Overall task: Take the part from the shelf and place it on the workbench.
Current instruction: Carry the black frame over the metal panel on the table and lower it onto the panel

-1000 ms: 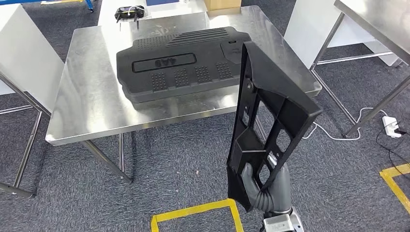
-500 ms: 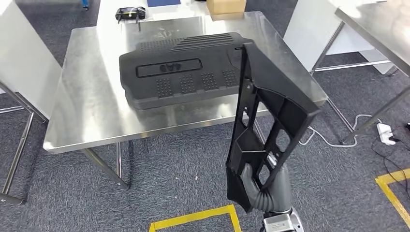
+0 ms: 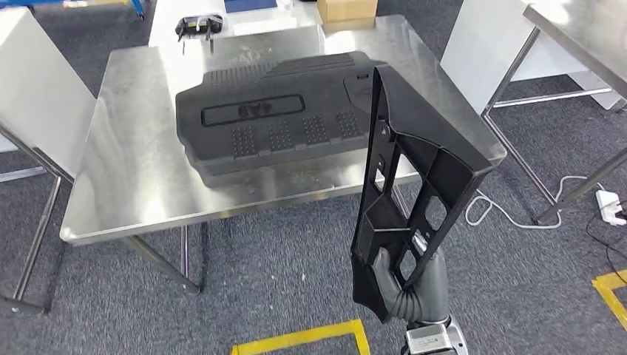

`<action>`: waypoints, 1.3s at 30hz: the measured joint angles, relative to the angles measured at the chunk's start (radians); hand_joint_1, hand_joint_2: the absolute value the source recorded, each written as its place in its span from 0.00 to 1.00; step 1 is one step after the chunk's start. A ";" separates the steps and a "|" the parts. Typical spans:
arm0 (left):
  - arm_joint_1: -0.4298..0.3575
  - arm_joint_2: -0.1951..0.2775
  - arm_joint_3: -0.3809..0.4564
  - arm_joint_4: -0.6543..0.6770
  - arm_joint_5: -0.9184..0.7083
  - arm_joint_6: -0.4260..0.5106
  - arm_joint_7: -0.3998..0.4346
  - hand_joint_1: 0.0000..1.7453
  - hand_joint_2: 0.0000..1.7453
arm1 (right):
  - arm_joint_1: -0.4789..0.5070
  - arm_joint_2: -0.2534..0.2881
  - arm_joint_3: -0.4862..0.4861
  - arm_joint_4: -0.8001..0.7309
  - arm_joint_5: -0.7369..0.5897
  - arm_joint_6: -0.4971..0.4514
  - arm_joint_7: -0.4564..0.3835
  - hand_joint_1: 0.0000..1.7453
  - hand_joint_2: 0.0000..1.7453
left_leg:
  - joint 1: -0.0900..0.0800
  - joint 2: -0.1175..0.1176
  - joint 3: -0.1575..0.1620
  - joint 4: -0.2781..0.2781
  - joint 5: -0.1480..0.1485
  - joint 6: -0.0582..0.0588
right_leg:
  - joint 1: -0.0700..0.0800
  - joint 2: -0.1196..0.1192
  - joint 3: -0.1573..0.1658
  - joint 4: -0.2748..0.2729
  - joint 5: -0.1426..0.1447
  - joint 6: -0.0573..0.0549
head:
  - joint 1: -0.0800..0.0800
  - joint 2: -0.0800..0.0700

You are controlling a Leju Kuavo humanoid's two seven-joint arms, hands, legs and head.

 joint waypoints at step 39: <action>0.004 0.001 0.006 0.000 0.000 0.000 0.003 0.00 1.00 | 0.001 0.011 0.002 0.014 0.006 0.006 -0.003 1.00 1.00 | 0.005 0.006 -0.071 0.047 0.063 -0.001 | -0.002 0.005 0.059 -0.001 -0.046 -0.005 | 0.000 0.000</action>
